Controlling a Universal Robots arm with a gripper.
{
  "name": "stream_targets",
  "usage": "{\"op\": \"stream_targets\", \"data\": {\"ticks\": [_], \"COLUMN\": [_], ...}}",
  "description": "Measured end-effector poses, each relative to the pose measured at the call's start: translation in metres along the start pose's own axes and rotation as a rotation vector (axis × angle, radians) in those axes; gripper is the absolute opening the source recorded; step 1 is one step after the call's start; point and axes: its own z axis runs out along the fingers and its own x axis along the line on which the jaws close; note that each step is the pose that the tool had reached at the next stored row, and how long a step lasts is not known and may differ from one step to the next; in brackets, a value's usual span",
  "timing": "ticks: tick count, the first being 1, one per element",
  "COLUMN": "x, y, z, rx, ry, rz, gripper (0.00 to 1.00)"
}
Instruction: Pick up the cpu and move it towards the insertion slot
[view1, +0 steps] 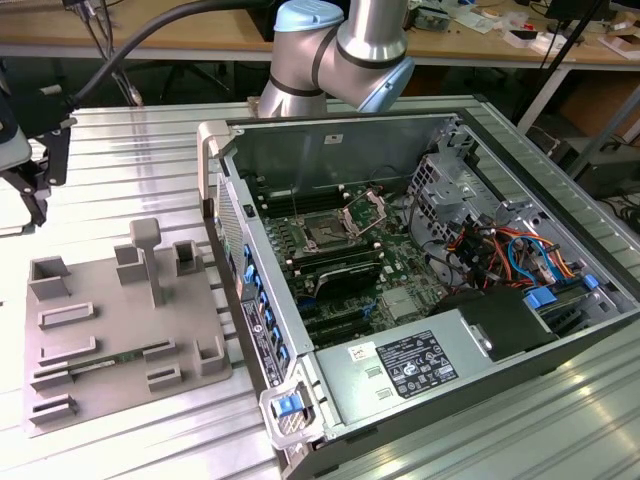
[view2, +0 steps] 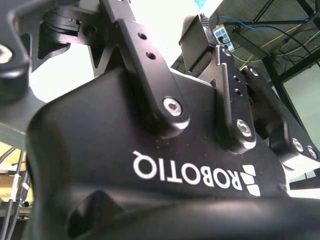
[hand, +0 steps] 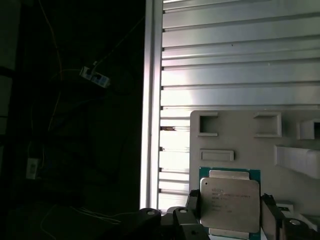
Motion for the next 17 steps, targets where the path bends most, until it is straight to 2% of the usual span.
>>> {"op": "stream_targets", "data": {"ticks": [17], "x": [0.0], "y": [0.0009], "z": [-0.0128], "rx": [0.0], "ry": [0.0], "rz": [0.0], "gripper": [0.55]}}
